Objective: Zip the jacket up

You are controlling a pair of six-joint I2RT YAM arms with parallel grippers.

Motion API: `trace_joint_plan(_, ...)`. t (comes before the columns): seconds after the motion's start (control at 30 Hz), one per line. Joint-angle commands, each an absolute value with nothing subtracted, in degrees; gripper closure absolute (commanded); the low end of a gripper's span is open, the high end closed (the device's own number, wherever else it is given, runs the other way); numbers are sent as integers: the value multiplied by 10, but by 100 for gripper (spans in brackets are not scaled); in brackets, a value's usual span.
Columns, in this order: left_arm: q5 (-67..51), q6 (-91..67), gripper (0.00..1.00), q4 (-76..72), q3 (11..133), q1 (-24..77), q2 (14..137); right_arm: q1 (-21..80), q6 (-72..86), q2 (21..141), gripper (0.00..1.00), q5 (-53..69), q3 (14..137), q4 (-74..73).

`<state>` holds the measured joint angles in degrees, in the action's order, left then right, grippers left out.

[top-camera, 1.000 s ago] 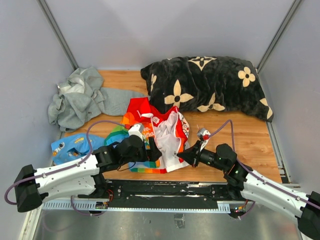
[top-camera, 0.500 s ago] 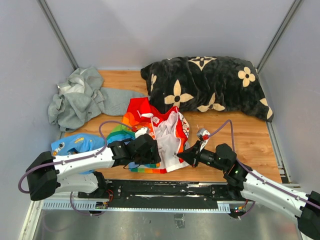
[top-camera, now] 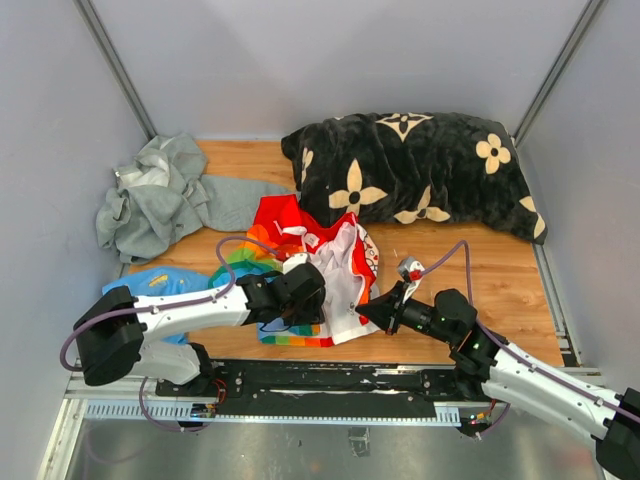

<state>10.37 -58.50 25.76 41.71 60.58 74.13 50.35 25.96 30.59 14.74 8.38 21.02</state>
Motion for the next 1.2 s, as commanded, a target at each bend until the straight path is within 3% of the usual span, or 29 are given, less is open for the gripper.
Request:
trace_joint_plan(0.0, 114, -586, 50, 268, 430, 609, 755, 497, 266, 294, 99, 138, 76, 210)
trace_joint_plan(0.5, 104, -577, 67, 235, 423, 610, 791, 497, 266, 293, 99, 140, 75, 213)
trace_joint_plan(0.77, 101, -583, 99, 178, 382, 610, 754, 497, 262, 300, 99, 148, 84, 207)
trace_joint_plan(1.0, 116, -561, 100, 72, 296, 608, 635, 497, 245, 309, 99, 167, 110, 184)
trace_joint_plan(1.17, 110, -513, 100, -82, 209, 608, 534, 497, 235, 326, 99, 184, 119, 196)
